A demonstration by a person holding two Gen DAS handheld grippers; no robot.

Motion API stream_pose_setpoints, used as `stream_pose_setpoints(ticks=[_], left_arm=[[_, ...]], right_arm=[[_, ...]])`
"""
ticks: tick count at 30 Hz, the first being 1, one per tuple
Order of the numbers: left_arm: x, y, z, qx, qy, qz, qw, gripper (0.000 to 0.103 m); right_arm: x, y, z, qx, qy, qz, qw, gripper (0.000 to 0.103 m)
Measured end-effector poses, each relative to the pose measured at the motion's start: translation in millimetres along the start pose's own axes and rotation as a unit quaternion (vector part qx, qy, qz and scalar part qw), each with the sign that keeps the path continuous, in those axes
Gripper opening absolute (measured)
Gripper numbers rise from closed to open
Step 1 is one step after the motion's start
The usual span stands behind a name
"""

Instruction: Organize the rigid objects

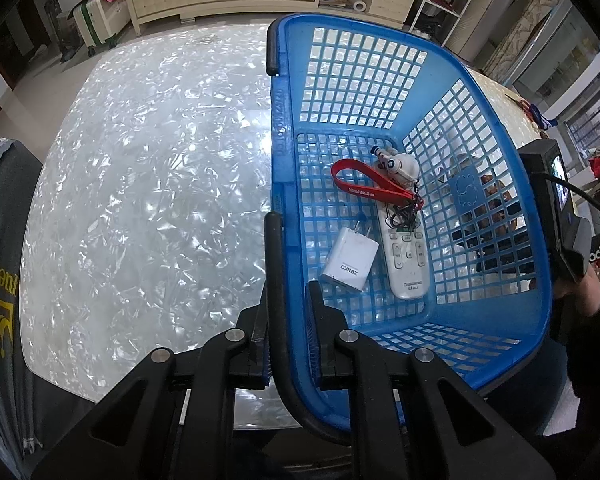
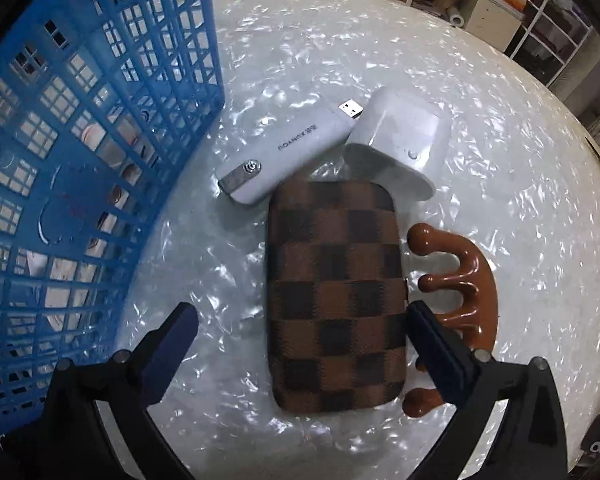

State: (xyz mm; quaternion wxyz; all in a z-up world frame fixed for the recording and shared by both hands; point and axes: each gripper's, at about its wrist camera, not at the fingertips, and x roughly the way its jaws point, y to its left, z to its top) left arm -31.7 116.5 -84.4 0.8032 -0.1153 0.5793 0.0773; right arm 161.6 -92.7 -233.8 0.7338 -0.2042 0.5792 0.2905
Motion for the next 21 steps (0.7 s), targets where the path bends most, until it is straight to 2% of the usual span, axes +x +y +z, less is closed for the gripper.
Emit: stream_pose_setpoints(ticks=[2, 4, 6, 17, 18, 21], left_arm=[[-0.4, -0.1, 0.0, 0.000, 0.000, 0.000, 1.0000, 0.015], [-0.5, -0.1, 0.0, 0.000, 0.000, 0.000, 1.0000, 0.015], [-0.6, -0.1, 0.0, -0.001, 0.000, 0.000, 1.0000, 0.015], [-0.7, -0.5, 0.2, -0.002, -0.001, 0.000, 1.0000, 0.015], [-0.7, -0.4, 0.3, -0.001, -0.001, 0.001, 1.0000, 0.015], [-1.1, 0.6, 0.3, -0.002, -0.001, 0.001, 1.0000, 0.015]], right_arm=[[0.3, 0.5, 1.2, 0.000, -0.001, -0.001, 1.000, 0.099], [-0.7, -2.5, 2.2, 0.002, -0.004, -0.001, 1.000, 0.090], [-6.5, -6.4, 8.8, 0.010, -0.010, -0.004, 1.000, 0.066], [-6.8, -13.6, 15.8, 0.021, -0.017, -0.004, 1.000, 0.064], [-11.5, -5.5, 11.3, 0.019, -0.017, -0.004, 1.000, 0.064], [-18.7, -15.6, -1.5, 0.020, -0.015, 0.001, 1.000, 0.064]])
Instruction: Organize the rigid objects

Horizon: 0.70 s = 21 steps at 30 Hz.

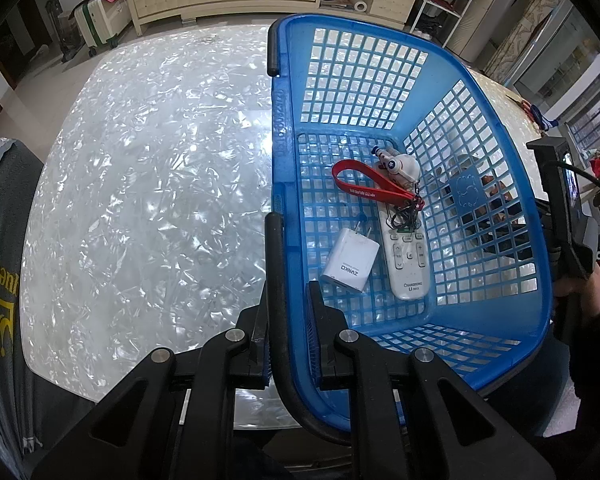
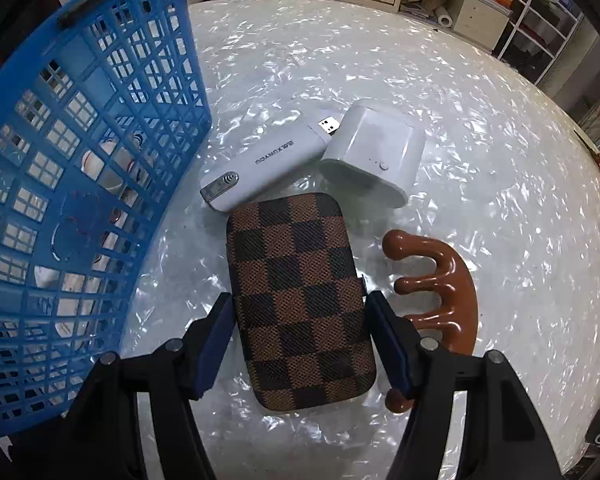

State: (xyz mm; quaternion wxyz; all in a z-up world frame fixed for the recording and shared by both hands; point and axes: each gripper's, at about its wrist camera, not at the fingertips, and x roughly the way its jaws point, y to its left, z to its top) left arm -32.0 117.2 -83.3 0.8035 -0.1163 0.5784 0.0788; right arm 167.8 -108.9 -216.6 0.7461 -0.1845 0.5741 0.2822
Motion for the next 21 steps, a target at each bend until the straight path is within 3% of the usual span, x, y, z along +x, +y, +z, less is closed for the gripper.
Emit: stream_pose_setpoints(ticks=[13, 21], left_arm=[[0.0, -0.9, 0.3, 0.000, -0.001, 0.006, 1.0000, 0.015], [-0.2, -1.6, 1.0, 0.002, -0.002, 0.008, 1.0000, 0.015]], right_arm=[[-34.2, -4.7, 2.4, 0.007, -0.023, -0.001, 1.000, 0.064], [-78.1, -1.5, 9.0, 0.000, -0.056, -0.003, 0.998, 0.064]])
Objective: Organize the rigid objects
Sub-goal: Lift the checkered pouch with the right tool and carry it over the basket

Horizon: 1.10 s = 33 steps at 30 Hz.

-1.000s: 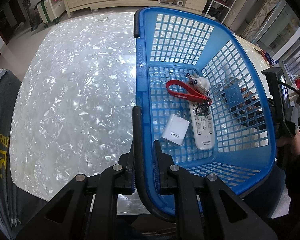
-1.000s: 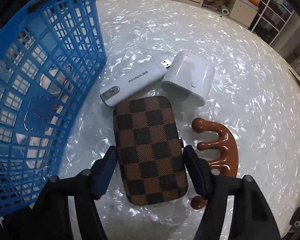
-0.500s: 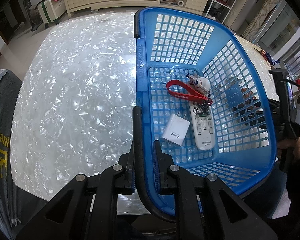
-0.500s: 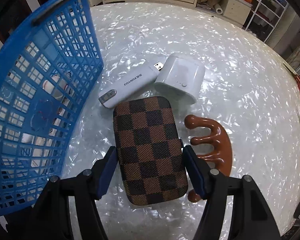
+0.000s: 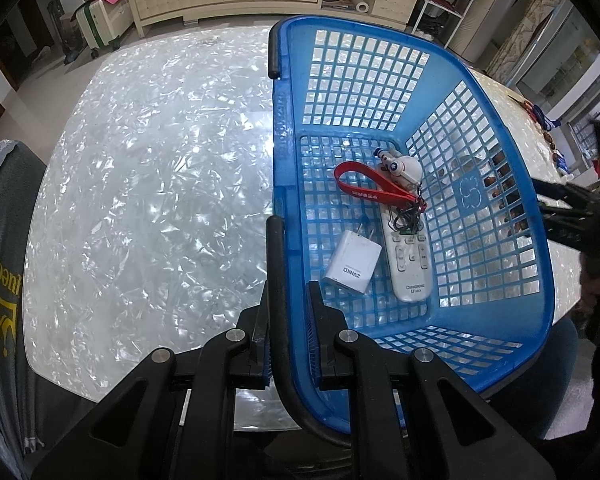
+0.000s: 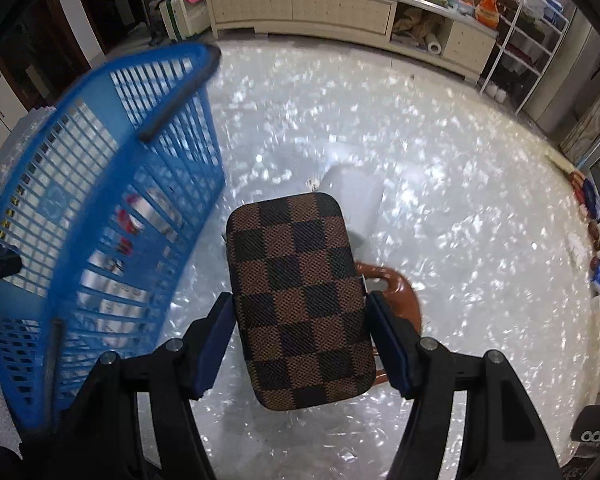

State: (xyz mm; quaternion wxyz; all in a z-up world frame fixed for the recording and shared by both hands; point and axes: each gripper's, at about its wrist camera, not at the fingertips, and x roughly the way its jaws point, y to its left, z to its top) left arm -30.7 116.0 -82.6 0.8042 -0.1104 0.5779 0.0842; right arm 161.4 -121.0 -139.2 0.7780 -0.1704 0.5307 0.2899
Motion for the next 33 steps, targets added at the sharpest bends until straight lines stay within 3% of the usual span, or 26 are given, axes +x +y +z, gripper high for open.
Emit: stream_pose_setpoints(ticks=[10, 18, 25, 33], left_arm=[[-5.0, -1.1, 3.9, 0.002, -0.009, 0.007, 0.9999, 0.014], [-9.7, -3.2, 4.3, 0.005, -0.013, 0.010, 0.9998, 0.014], [-9.9, -3.3, 3.3, 0.006, -0.012, 0.009, 0.9999, 0.014], [-9.3, -2.1, 3.7, 0.007, -0.010, 0.006, 0.9999, 0.014]], right_arm=[[-52.4, 1.9, 22.3, -0.019, -0.045, -0.009, 0.999, 0.064], [-93.2, 37.3, 36.4, -0.057, -0.086, 0.002, 0.995, 0.064], [-103.3, 78.8, 46.7, -0.099, -0.098, 0.024, 0.990, 0.064], [-82.5, 115.7, 51.1, -0.132, -0.081, 0.053, 0.986, 0.064]])
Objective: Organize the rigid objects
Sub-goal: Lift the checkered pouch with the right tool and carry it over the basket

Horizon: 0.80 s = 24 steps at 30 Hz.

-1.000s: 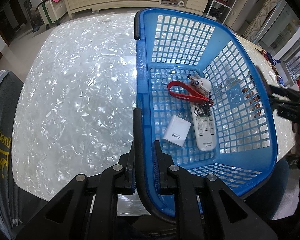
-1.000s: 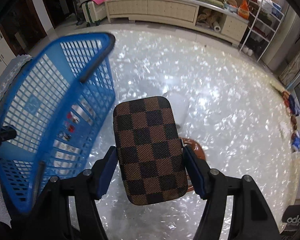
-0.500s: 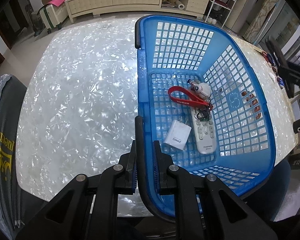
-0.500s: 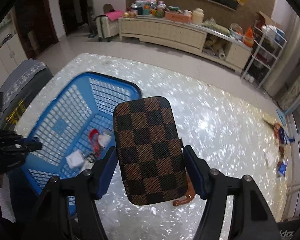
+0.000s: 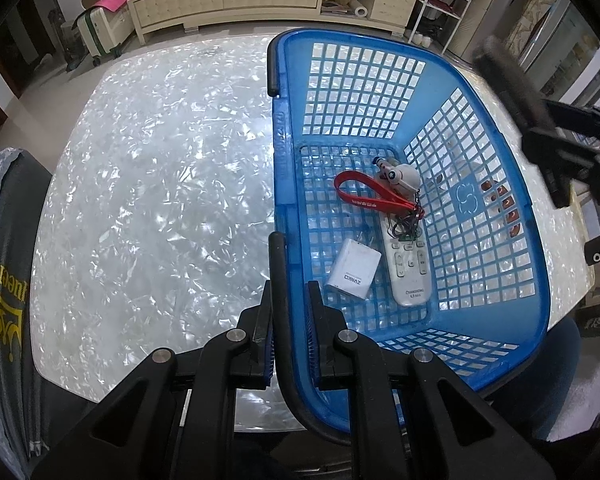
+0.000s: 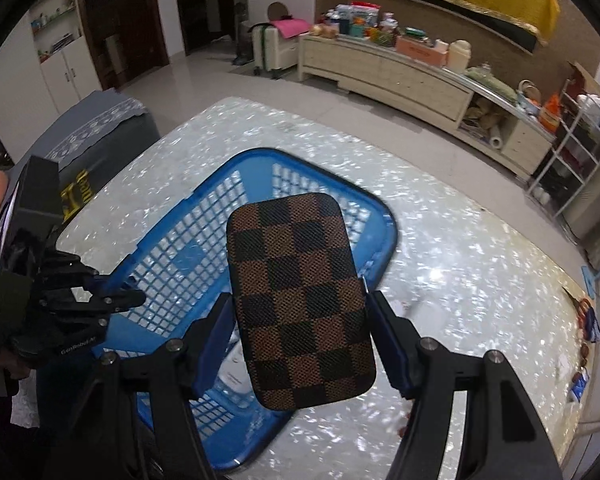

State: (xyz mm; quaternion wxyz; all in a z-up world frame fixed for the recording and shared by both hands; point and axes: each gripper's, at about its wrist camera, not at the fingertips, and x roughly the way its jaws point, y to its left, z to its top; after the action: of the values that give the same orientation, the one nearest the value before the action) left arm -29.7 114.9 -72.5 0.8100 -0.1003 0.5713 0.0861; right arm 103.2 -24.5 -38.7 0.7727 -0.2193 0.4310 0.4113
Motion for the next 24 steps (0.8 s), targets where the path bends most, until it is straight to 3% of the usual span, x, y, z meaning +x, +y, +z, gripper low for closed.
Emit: stream_pose_setpoints(ticks=[24], left_arm=[[1.6, 0.4, 0.2, -0.001, 0.000, 0.003, 1.0000, 0.014]], right_arm=[[61.5, 24.7, -8.0, -0.046, 0.047, 0.034, 0.997, 0.064]])
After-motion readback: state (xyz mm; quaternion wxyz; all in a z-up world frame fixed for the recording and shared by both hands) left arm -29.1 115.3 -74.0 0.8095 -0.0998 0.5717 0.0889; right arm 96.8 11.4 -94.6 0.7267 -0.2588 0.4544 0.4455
